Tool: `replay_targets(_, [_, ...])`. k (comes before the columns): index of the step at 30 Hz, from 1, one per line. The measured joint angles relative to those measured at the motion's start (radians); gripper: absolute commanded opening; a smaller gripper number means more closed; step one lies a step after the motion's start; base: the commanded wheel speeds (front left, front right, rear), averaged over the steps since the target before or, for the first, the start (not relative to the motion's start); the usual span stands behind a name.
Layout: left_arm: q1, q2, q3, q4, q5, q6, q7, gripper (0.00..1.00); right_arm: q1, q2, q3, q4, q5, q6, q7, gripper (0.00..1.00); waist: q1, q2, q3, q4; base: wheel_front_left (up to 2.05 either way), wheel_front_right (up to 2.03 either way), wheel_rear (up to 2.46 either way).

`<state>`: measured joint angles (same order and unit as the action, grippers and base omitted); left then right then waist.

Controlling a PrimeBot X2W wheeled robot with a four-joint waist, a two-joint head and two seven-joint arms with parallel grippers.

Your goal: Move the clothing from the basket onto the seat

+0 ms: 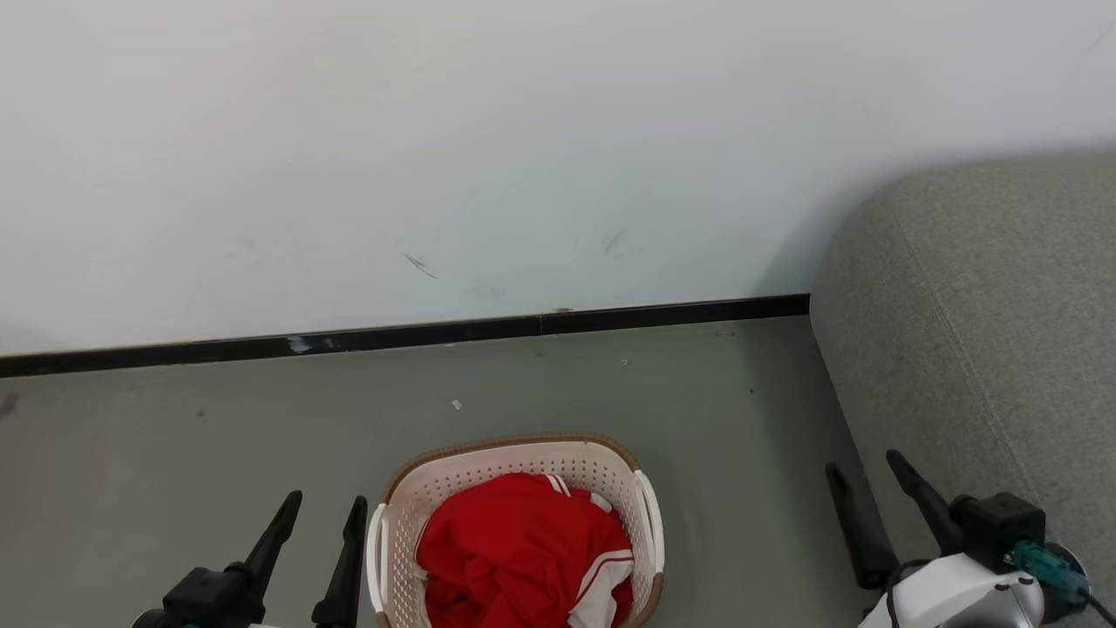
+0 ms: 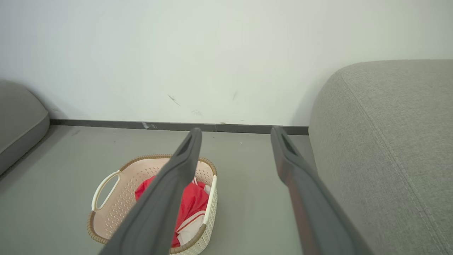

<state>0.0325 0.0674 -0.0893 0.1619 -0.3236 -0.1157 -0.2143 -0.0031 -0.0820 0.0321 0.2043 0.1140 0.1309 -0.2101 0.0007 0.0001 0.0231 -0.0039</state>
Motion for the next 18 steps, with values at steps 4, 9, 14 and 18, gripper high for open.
replay_targets(4, [0.0,-0.002,-0.008,-0.007,0.061,0.0,-0.017,1.0,0.0,0.0,0.009,-0.007,-0.068,0.0,-0.017,1.0,-0.0001,0.0,0.005,-0.003,0.0,0.0,0.0])
replay_targets(9, [0.001,-0.002,-0.017,-0.015,0.134,-0.001,-0.035,1.0,0.0,0.0,0.017,-0.015,-0.149,0.0,-0.035,1.0,-0.0001,0.0,0.013,-0.007,0.0,0.0,0.0])
replay_targets(14, [0.002,-0.003,-0.018,-0.019,0.15,-0.002,-0.035,1.0,0.0,0.0,0.017,-0.022,-0.169,0.0,-0.038,1.0,-0.0002,0.0,0.027,-0.009,0.0,0.0,0.0])
replay_targets(18, [0.008,-0.005,-0.017,-0.019,0.15,-0.002,-0.035,1.0,0.001,0.002,0.012,-0.024,-0.169,0.0,-0.038,1.0,-0.0002,0.0,0.04,-0.011,0.0,0.0,0.0])
